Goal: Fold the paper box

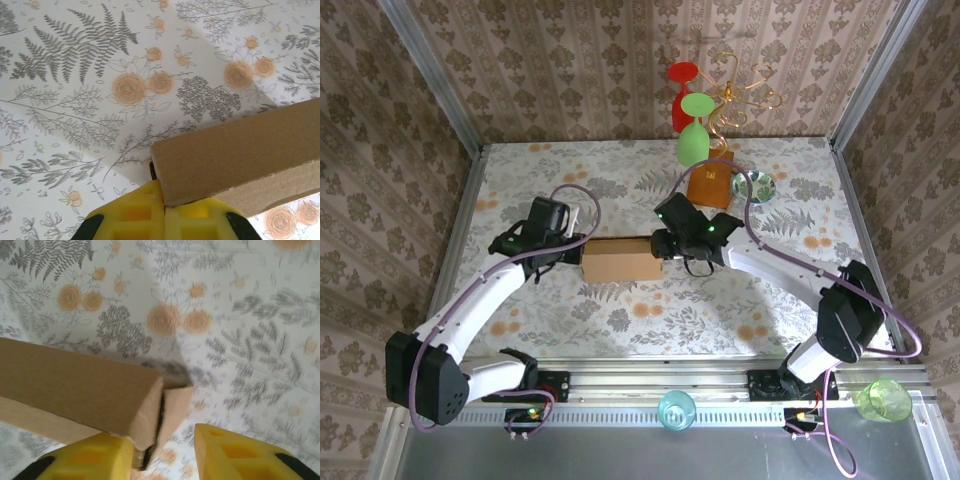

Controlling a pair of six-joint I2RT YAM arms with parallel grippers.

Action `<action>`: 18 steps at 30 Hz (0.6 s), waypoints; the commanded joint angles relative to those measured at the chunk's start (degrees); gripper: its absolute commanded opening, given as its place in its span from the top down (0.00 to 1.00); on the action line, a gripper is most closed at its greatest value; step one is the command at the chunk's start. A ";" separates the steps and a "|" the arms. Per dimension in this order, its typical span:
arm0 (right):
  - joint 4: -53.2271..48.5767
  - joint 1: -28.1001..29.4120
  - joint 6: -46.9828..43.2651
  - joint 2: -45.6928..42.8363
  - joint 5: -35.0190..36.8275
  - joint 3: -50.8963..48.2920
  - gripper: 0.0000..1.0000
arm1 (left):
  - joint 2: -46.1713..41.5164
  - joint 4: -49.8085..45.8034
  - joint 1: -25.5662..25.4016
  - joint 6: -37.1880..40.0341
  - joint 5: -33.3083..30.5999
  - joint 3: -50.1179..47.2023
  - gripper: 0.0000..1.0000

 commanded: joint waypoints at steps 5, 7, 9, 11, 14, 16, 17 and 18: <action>1.49 -3.12 22.10 -9.01 -8.84 -1.54 0.40 | 1.42 -3.11 -2.59 -1.03 -1.00 -1.23 0.98; 3.61 -5.01 29.84 -11.50 -10.09 -4.00 0.36 | 1.60 -3.29 -2.77 -1.09 -1.45 -0.90 0.98; 6.23 -7.02 37.32 -13.04 -12.40 -7.13 0.34 | 1.64 -3.23 -2.94 -1.18 -1.51 -0.85 0.98; 10.30 -8.71 44.93 -14.33 -14.86 -11.11 0.32 | 1.78 -3.12 -3.10 -1.35 -1.58 -0.80 0.98; 17.36 -10.20 53.72 -15.29 -17.40 -16.10 0.30 | 1.94 -2.94 -3.58 -1.68 -1.95 -0.95 0.98; 20.50 -10.68 58.11 -15.15 -18.69 -18.22 0.29 | 2.08 -2.86 -3.89 -1.84 -2.19 -1.04 0.98; 21.53 -10.78 59.63 -14.96 -19.31 -18.92 0.29 | 2.08 -2.85 -3.98 -1.84 -2.19 -0.90 0.98; 22.29 -10.81 61.01 -14.78 -19.95 -19.49 0.29 | 2.13 -2.93 -4.07 -1.88 -2.26 -0.93 0.98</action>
